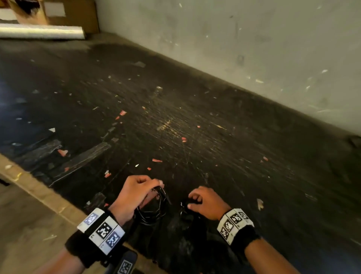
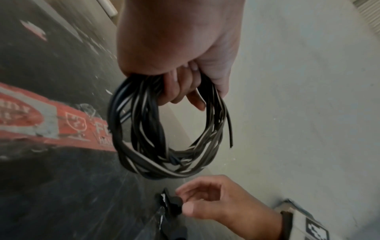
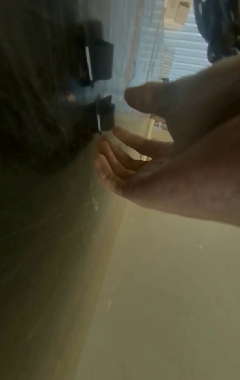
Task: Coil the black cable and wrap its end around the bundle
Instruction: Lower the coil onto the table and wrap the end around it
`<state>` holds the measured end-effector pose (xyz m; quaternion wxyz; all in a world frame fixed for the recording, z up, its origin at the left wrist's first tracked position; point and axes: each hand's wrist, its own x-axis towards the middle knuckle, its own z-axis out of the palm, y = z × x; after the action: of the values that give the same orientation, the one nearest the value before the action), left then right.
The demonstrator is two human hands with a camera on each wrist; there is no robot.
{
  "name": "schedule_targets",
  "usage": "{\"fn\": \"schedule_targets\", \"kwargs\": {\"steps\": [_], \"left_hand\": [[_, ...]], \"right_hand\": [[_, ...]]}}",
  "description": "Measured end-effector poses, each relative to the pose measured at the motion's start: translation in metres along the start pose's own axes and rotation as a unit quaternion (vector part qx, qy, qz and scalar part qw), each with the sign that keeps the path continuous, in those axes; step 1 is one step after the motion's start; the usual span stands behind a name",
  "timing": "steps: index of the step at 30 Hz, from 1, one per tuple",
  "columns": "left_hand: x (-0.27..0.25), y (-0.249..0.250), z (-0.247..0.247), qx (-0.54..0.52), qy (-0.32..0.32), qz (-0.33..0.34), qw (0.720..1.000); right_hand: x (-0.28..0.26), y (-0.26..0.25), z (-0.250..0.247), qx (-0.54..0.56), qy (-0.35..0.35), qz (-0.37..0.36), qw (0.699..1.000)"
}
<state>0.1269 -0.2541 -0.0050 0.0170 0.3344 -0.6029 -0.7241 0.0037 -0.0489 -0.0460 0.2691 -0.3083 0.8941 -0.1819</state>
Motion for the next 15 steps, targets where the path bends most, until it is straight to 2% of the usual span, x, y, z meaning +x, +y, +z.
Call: {"fn": "schedule_targets", "kwargs": {"steps": [3, 6, 9, 12, 15], "left_hand": [[0.006, -0.002, 0.004, 0.023, -0.035, -0.003, 0.999], [0.010, -0.004, 0.008, 0.067, -0.049, -0.008, 0.996], [0.012, -0.005, 0.018, 0.099, -0.080, 0.005, 0.992], [0.010, -0.002, 0.035, 0.104, -0.116, 0.019, 0.988], [0.008, 0.002, 0.056, 0.114, -0.155, 0.049, 0.980]], "right_hand": [[0.001, -0.007, 0.007, -0.042, -0.025, 0.016, 0.999], [0.003, -0.015, 0.009, -0.076, 0.013, 0.011, 0.997], [-0.002, -0.024, -0.001, -0.016, 0.074, 0.011, 0.997], [-0.016, -0.034, -0.017, 0.041, 0.136, -0.043, 0.989], [-0.031, -0.038, -0.032, 0.049, 0.174, -0.100, 0.978]]}}
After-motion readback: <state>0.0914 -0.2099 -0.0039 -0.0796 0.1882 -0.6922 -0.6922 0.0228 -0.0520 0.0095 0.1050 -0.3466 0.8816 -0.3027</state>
